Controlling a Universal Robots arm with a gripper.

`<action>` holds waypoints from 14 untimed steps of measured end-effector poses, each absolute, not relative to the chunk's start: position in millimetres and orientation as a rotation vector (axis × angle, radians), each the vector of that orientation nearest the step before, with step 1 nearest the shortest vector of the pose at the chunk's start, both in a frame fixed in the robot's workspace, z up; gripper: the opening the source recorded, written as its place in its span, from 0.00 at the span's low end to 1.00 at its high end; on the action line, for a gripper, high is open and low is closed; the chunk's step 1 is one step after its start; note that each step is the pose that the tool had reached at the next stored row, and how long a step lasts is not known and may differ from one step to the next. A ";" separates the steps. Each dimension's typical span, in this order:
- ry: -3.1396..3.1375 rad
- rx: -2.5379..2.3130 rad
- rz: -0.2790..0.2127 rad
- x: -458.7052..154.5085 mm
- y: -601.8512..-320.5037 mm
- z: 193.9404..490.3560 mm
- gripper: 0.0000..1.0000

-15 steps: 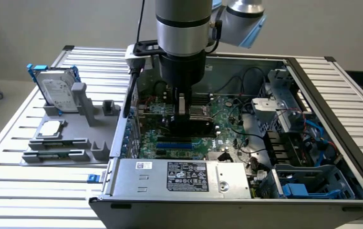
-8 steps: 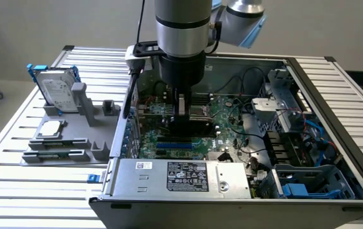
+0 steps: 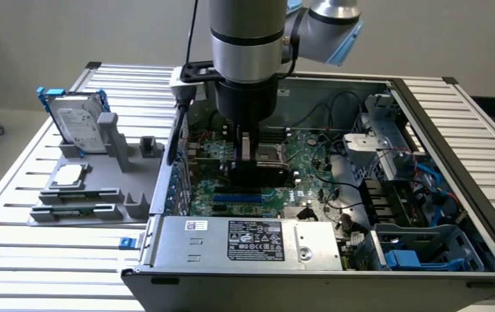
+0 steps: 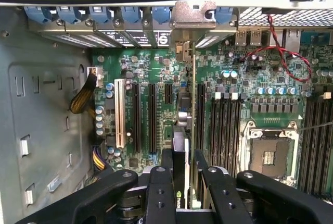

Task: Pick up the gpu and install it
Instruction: 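Insert the gpu into the slot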

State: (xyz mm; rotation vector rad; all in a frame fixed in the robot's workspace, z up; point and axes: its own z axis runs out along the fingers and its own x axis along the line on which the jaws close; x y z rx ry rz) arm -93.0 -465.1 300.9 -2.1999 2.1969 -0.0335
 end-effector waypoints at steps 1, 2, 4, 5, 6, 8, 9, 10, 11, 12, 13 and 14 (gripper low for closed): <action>2.197 -2.200 -0.034 -93.2 -465.5 300.3 0.26; 2.197 -2.200 -0.034 -93.3 -465.8 299.7 0.26; 2.197 -2.200 -0.033 -93.5 -466.2 297.8 0.26; 2.197 -2.200 -0.033 -93.5 -466.4 296.8 0.26; 2.197 -2.200 -0.034 -93.6 -466.6 295.8 0.26; 2.197 -2.200 -0.033 -93.7 -466.7 293.4 0.26; 2.197 -2.200 -0.033 -93.9 -466.7 292.0 0.26; 2.197 -2.200 -0.034 -94.0 -466.8 290.4 0.26; 2.197 -2.200 -0.033 -94.2 -466.7 288.7 0.26; 2.197 -2.200 -0.033 -94.3 -466.8 287.2 0.26; 2.197 -2.200 -0.033 -94.4 -466.8 285.7 0.26; 2.197 -2.199 -0.033 -94.5 -466.9 284.3 0.26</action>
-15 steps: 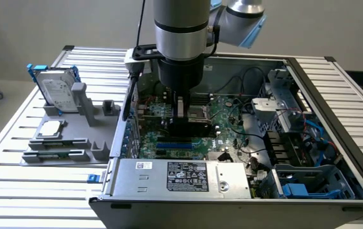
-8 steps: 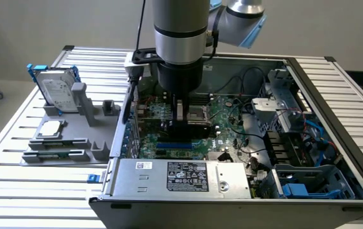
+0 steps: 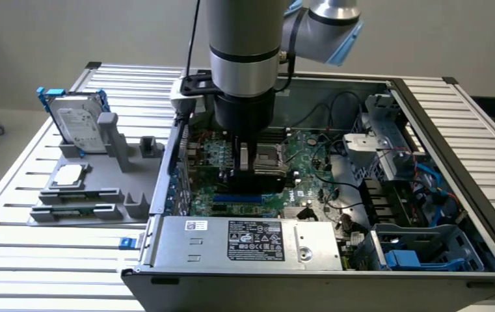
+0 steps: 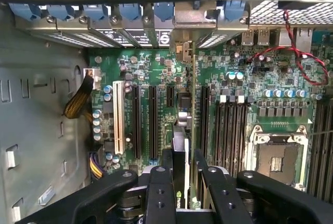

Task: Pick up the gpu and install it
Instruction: 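Insert the gpu into the slot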

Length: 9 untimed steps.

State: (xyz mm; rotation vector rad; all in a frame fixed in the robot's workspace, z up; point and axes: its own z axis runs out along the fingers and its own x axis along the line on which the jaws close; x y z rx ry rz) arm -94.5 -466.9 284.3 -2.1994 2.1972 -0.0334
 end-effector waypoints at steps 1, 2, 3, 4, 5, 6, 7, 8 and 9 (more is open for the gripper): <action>2.197 -2.199 -0.033 -94.5 -466.9 283.5 0.26; 2.197 -2.199 -0.033 -94.6 -466.9 283.1 0.26; 2.197 -2.199 -0.032 -94.6 -466.9 283.0 0.26; 2.197 -2.198 -0.031 -94.6 -466.9 282.8 0.26; 2.196 -2.197 -0.030 -94.7 -466.9 282.6 0.26; 2.196 -2.197 -0.029 -94.6 -466.9 282.3 0.26; 2.195 -2.196 -0.028 -94.6 -466.9 282.0 0.26; 2.195 -2.196 -0.027 -94.6 -467.0 281.7 0.26; 2.195 -2.195 -0.026 -94.6 -467.0 281.3 0.26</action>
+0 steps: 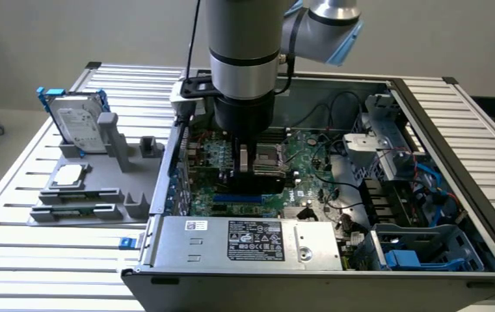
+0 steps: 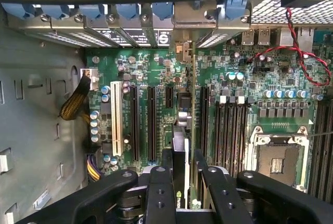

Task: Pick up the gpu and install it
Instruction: 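Insert the gpu into the slot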

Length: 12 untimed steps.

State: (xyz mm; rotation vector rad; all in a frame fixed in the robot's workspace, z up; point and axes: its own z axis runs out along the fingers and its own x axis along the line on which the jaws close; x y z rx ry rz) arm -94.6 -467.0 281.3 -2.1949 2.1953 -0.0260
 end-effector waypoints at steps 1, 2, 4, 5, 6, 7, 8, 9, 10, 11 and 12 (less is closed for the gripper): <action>2.195 -2.194 -0.025 -94.6 -467.0 280.9 0.26; 2.195 -2.193 -0.023 -94.6 -466.9 280.5 0.26; 2.196 -2.188 -0.020 -94.6 -466.9 279.9 0.26; 2.197 -2.187 -0.020 -94.7 -466.9 279.7 0.26; 2.197 -2.187 -0.019 -94.8 -466.9 279.6 0.26; 2.197 -2.187 -0.019 -95.2 -466.9 279.5 0.26; 2.197 -2.187 -0.018 -95.4 -466.9 279.4 0.26; 2.196 -2.186 -0.018 -95.5 -466.9 279.4 0.26; 2.196 -2.186 -0.016 -95.7 -467.0 279.3 0.26; 2.195 -2.185 -0.015 -95.9 -467.0 279.0 0.26; 2.194 -2.184 -0.014 -95.9 -466.9 278.8 0.26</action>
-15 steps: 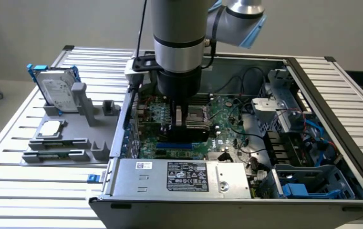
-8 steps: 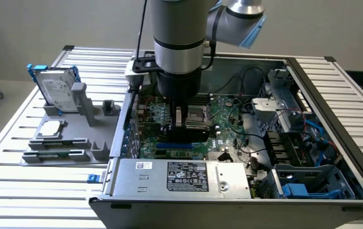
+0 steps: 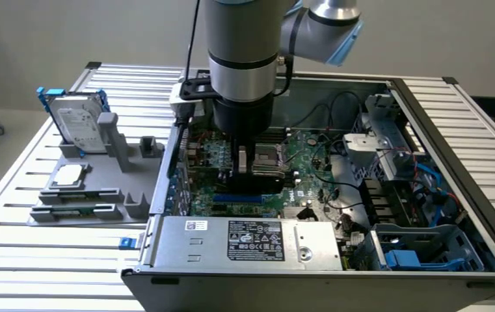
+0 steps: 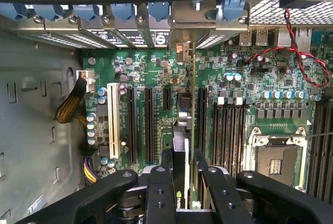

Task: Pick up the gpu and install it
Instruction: 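Insert the gpu into the slot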

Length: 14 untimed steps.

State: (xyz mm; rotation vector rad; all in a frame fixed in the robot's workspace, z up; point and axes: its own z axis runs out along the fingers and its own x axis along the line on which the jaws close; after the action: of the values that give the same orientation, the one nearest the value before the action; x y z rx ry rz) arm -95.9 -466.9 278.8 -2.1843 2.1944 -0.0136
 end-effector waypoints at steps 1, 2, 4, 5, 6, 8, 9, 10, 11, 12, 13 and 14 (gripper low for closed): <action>2.194 -2.184 -0.012 -95.9 -467.0 278.5 0.26; 2.194 -2.183 -0.011 -96.0 -467.1 278.0 0.26; 2.193 -2.182 -0.007 -96.0 -467.4 276.8 0.26; 2.193 -2.182 -0.005 -96.1 -467.4 276.0 0.26; 2.193 -2.182 -0.003 -96.1 -467.6 275.3 0.26; 2.193 -2.182 0.001 -96.1 -467.7 273.9 0.26; 2.193 -2.182 0.003 -96.1 -467.8 273.2 0.26; 2.194 -2.183 0.005 -96.1 -467.9 272.5 0.26; 2.194 -2.183 0.008 -96.1 -468.0 271.9 0.26; 2.195 -2.184 0.011 -96.1 -468.0 271.2 0.26; 2.195 -2.184 0.013 -96.1 -468.1 270.6 0.26; 2.196 -2.185 0.016 -96.1 -468.2 270.1 0.26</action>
State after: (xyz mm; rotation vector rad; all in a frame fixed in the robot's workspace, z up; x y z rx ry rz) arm -96.1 -468.2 270.1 -2.1848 2.1961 0.0155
